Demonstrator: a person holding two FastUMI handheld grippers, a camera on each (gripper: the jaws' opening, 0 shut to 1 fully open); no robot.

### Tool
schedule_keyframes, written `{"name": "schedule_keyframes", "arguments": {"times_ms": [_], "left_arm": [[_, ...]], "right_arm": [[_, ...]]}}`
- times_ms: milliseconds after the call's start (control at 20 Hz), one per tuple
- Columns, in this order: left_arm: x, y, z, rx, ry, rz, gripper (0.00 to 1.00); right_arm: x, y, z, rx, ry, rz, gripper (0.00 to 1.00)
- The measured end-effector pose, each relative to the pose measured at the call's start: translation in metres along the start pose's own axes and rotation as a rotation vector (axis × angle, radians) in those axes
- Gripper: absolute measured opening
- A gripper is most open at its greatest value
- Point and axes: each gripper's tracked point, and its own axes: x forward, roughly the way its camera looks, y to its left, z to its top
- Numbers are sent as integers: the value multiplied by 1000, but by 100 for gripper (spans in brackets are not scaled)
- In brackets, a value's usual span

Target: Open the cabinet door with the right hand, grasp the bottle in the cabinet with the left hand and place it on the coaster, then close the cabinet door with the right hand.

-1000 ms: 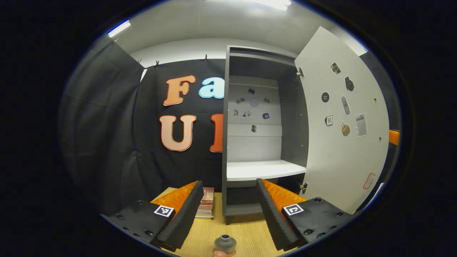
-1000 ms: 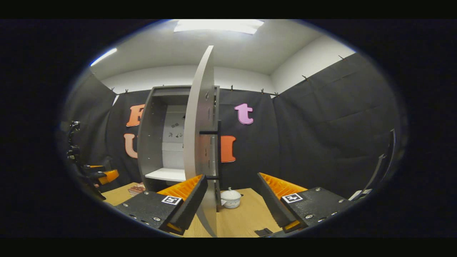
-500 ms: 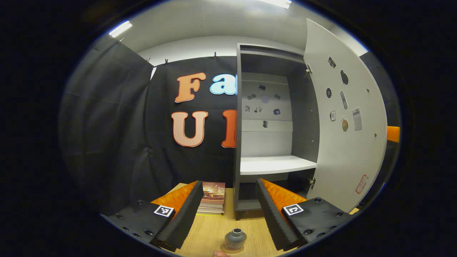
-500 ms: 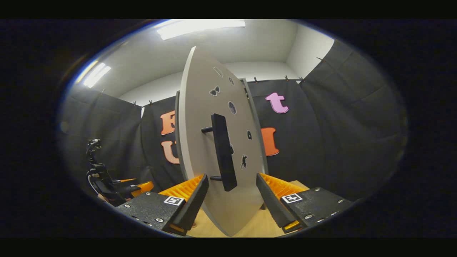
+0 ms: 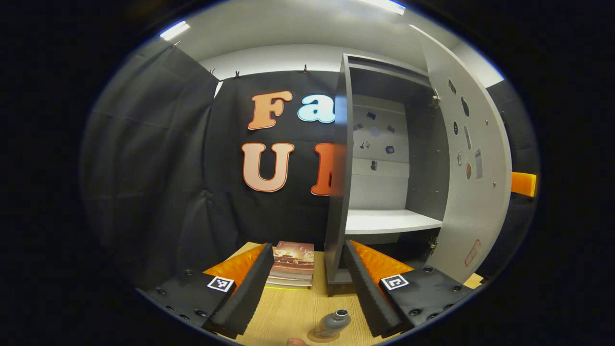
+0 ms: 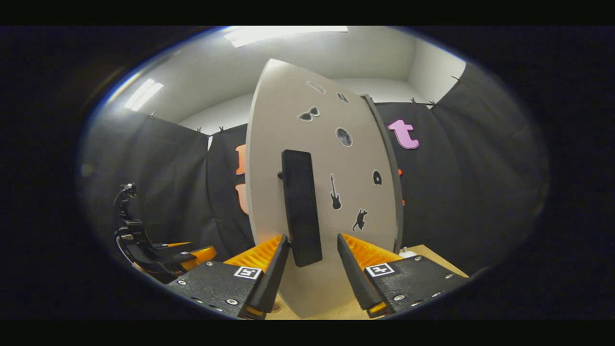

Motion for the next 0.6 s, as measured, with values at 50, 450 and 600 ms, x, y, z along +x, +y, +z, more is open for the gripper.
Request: {"name": "schedule_keyframes", "arguments": {"times_ms": [50,450,600], "left_arm": [[9,7,1,7,-3,-4,95],[69,50,9,49,-35,-99,95],[82,57,14,49,-45,-142,95]], "right_arm": [[5,10,-5,-28,10,-4,53],[104,65,-18,-63,17,-155,31],[134,77,-22,-59,23,-209,33]]}}
